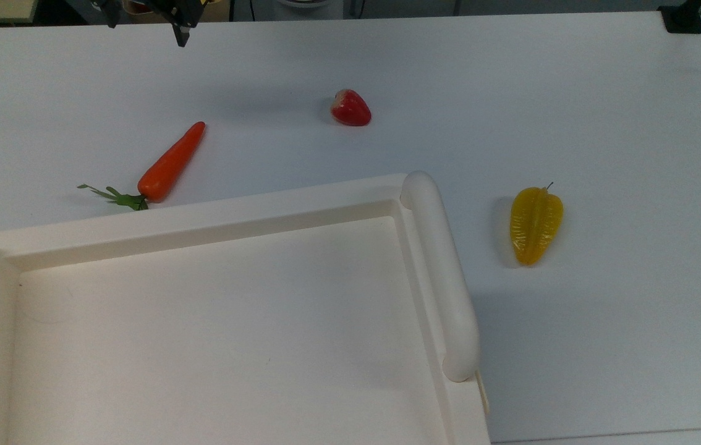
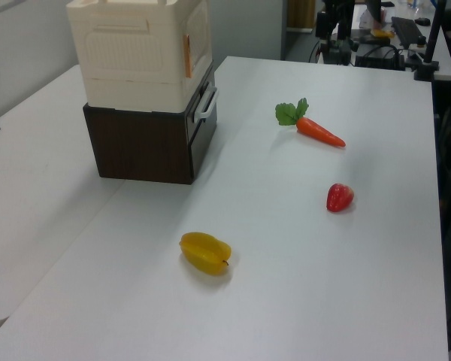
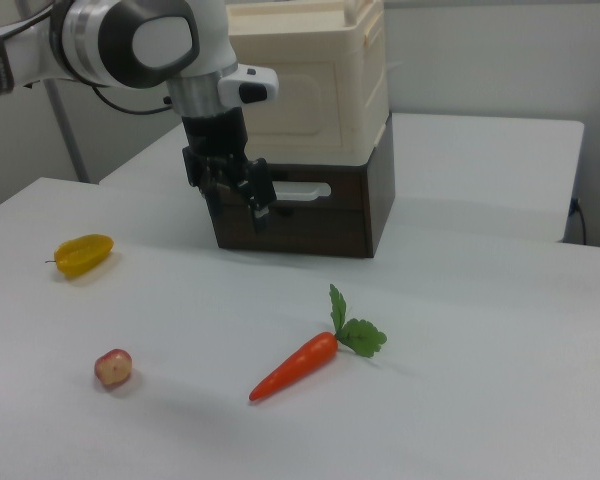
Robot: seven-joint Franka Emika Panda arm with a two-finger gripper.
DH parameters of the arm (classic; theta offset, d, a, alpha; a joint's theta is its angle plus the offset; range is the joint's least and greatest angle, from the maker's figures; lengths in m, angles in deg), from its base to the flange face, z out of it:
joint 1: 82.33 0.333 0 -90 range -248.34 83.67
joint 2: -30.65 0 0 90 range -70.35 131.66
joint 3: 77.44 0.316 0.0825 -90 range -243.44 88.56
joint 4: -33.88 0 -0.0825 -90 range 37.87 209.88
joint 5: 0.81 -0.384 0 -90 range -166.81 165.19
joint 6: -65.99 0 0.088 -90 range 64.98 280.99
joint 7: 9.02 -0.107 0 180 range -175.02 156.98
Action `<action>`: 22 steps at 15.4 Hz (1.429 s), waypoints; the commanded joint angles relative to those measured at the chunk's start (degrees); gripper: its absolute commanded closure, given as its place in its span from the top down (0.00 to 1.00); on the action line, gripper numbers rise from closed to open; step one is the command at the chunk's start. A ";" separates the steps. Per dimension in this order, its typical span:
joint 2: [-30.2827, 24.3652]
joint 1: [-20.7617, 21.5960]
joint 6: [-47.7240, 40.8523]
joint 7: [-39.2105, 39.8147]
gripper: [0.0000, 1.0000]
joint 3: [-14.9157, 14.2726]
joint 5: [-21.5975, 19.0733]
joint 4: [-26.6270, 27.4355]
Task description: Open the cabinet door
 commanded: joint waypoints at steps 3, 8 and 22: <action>-2.19 0.47 -1.65 2.54 1.00 -1.53 -0.84 0.87; -2.72 0.12 -2.97 4.92 1.00 -1.61 -0.84 0.86; -3.07 0.12 -3.06 5.01 1.00 -1.70 -0.84 1.13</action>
